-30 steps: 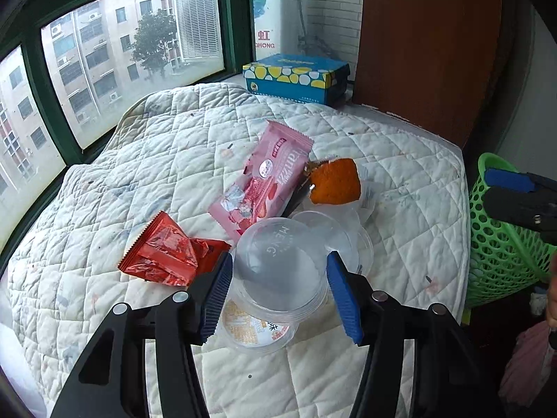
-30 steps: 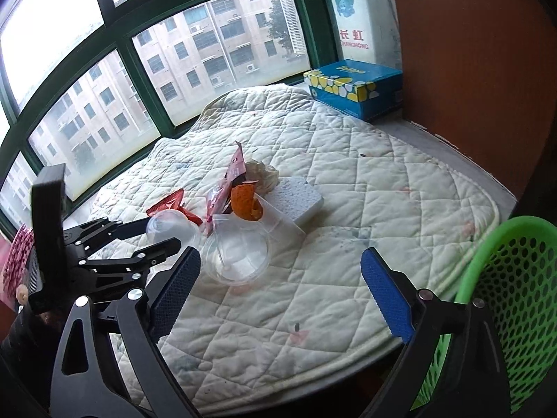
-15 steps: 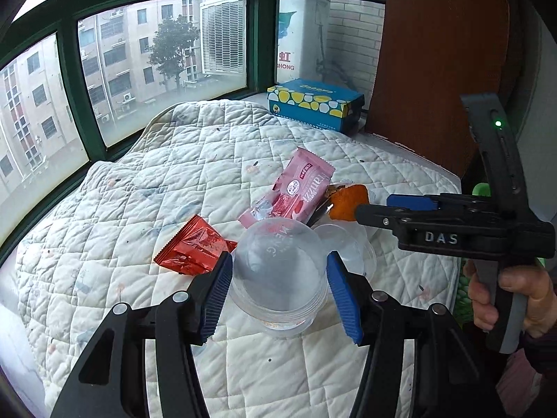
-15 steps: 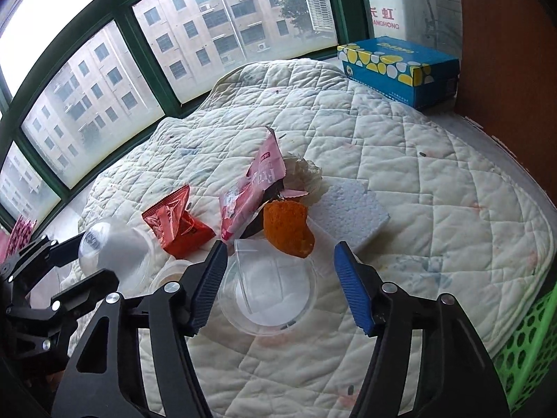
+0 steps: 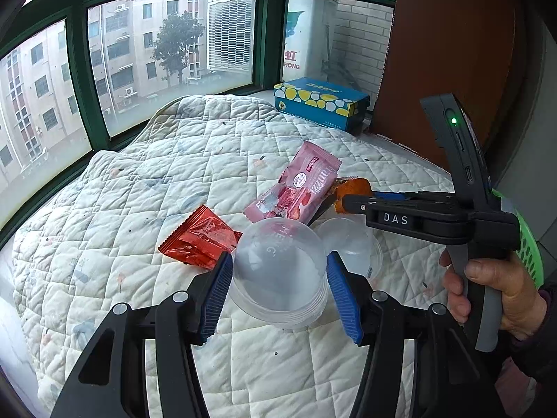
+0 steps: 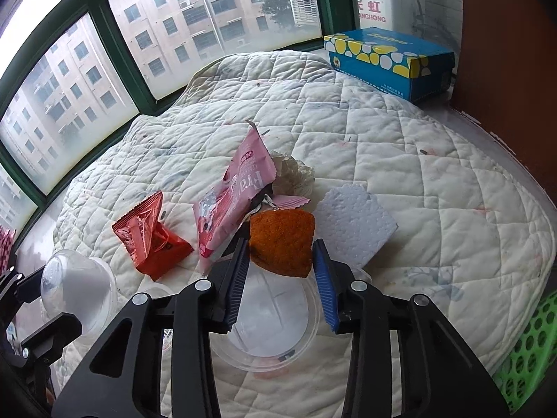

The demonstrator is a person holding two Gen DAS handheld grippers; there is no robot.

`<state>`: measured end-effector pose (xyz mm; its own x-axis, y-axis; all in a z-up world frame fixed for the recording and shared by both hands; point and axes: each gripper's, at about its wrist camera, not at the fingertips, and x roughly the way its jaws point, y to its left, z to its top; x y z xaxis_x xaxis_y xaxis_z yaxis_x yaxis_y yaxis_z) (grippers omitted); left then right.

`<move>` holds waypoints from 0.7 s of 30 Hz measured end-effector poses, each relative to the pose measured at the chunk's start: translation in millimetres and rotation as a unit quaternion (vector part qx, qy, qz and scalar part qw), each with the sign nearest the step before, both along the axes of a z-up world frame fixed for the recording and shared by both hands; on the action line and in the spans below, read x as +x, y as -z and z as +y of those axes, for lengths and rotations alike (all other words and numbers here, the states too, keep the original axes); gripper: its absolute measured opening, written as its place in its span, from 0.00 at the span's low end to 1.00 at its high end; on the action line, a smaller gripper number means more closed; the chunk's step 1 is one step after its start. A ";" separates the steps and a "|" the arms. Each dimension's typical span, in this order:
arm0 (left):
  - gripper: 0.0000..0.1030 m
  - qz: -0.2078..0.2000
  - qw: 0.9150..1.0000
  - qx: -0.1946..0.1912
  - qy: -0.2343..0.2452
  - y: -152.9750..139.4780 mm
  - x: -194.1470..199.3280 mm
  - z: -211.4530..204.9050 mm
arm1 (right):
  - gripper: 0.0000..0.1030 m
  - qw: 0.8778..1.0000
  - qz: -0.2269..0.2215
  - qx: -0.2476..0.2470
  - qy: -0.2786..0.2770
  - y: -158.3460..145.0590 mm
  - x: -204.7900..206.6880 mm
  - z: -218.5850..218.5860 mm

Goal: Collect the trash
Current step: 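Grasp the orange sponge piece with the right tool while the left tool holds the clear bowl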

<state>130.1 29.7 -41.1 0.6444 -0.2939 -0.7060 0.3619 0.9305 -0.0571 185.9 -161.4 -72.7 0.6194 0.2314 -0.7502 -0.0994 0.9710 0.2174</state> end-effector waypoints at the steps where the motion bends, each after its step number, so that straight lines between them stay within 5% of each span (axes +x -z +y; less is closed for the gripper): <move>1: 0.52 0.000 1.000 -0.001 0.000 0.2 -0.2 -0.4 | 0.34 1.000 -0.003 -0.001 0.002 -0.6 0.0 -1.0; 21: 0.52 -0.015 0.999 -0.009 0.032 -18.5 -16.1 -37.3 | 0.33 0.998 -0.042 0.034 0.016 -43.3 -76.0 -56.0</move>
<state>114.0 -7.5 -22.7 0.6437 -0.3484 -0.6814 0.4231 0.9039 -0.0625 109.9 -217.4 -29.4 0.6870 0.2587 -0.6791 -0.0894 0.9575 0.2744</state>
